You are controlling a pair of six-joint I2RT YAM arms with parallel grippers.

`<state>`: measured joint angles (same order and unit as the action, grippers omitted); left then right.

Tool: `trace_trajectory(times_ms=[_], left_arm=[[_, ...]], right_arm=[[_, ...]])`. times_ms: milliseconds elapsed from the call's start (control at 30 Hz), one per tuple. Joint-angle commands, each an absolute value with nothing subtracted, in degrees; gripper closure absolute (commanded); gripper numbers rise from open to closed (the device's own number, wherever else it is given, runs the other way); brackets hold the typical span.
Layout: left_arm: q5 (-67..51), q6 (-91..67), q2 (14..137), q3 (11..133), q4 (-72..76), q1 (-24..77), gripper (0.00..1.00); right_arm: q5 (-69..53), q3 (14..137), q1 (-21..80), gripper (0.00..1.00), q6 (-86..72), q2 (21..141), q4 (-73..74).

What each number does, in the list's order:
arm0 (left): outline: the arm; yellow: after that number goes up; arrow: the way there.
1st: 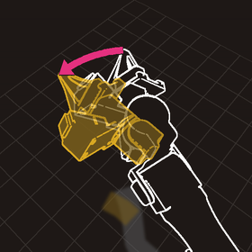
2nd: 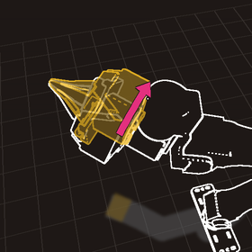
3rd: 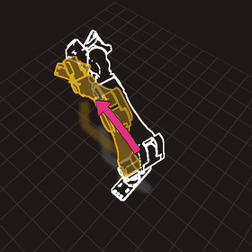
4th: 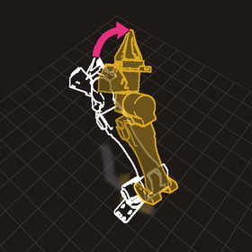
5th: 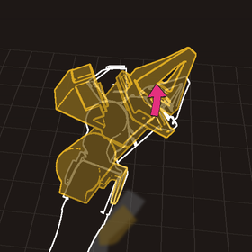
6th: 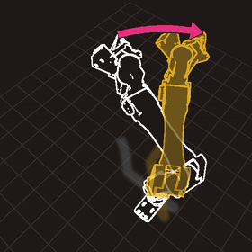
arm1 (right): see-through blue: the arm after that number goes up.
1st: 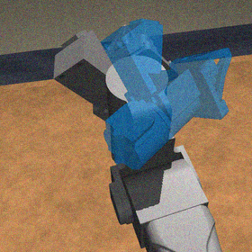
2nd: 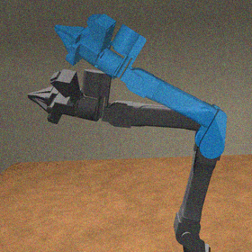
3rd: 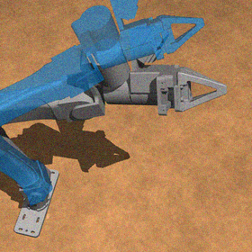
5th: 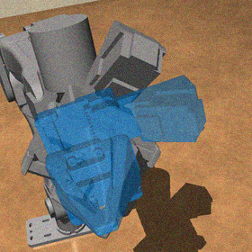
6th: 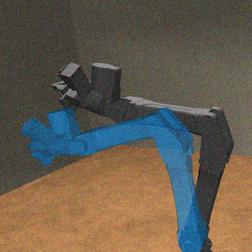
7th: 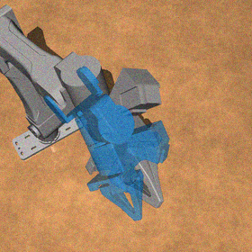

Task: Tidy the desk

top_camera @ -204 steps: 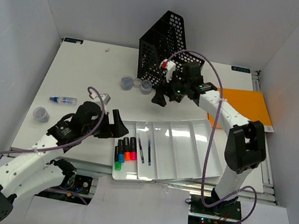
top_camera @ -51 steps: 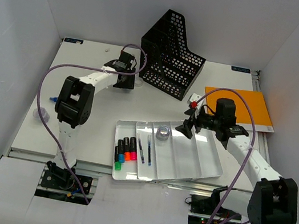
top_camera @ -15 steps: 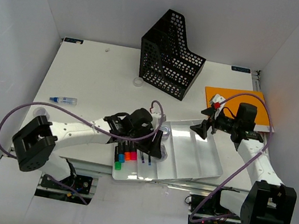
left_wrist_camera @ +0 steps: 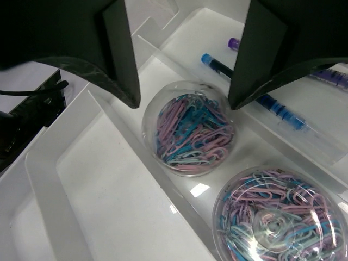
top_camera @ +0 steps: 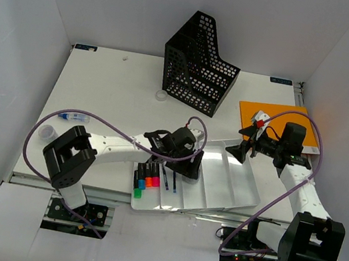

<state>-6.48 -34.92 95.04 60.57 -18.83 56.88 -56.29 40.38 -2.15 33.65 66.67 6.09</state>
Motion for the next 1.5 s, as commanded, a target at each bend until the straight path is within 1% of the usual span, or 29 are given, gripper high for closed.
trace_trajectory(times_ms=[0, 100, 300, 367, 467, 567, 600, 700, 733, 833, 900, 1033, 1167, 1333, 1467], left_arm=[[-3.77, -35.08, 91.30, 62.93, -19.86, 57.58, 0.14], [-2.05, -35.24, 87.60, 62.39, -20.30, 57.66, 0.12], [9.78, -39.25, 75.04, 56.82, -22.66, 55.92, 0.12], [10.63, -42.17, 69.30, 52.15, -23.26, 50.19, 0.12], [7.39, -44.78, 60.61, 46.03, -23.73, 38.69, 0.12], [2.86, -45.26, 55.31, 41.87, -24.25, 22.34, 0.07], [1.56, -45.01, 54.61, 41.42, -24.26, 18.89, 0.06], [0.10, -47.09, 58.21, 42.27, -25.78, 4.57, 0.02], [0.41, -48.84, 60.27, 42.62, -26.83, 2.00, 0.02], [2.65, -55.24, 70.75, 47.75, -32.40, -5.79, 0.05], [2.45, -57.44, 77.86, 50.53, -33.63, -9.10, 0.09], [2.81, -58.90, 86.75, 57.11, -34.22, -10.56, 0.11], [6.14, -59.15, 92.15, 62.24, -35.55, -10.90, 0.11], [10.97, -59.41, 101.16, 71.54, -43.11, -11.69, 0.11], [13.07, -59.32, 105.53, 74.97, -46.71, -12.71, 0.12]], right_arm=[[-58.41, 39.73, -2.37, 0.01, 33.24, 65.67, 4.83], [-58.64, 39.71, -2.37, 0.01, 33.31, 65.74, 4.85], [-58.54, 39.64, -2.37, 0.00, 33.66, 65.65, 5.10], [-58.68, 39.76, -2.37, 0.00, 33.63, 65.77, 5.33], [-58.80, 40.04, -2.37, 0.00, 33.50, 66.15, 5.60], [-58.36, 40.25, -2.29, 0.00, 33.40, 66.44, 5.80], [-57.94, 40.34, -2.29, 0.00, 33.31, 66.36, 5.80], [-57.44, 40.52, -2.29, 0.00, 32.33, 66.51, 5.58], [-57.15, 40.52, -2.29, 0.00, 31.90, 66.45, 5.31], [-55.70, 40.58, -2.29, 0.00, 30.54, 66.47, 4.47], [-55.11, 40.59, -2.27, 0.00, 29.72, 66.36, 4.17], [-55.11, 40.52, -2.29, 0.00, 29.19, 66.26, 3.87], [-55.11, 40.52, -2.25, 0.00, 29.27, 66.27, 3.87], [-55.18, 40.60, -2.29, 0.00, 29.37, 66.72, 3.97], [-54.89, 40.65, -2.29, 0.00, 29.44, 66.84, 4.09]])
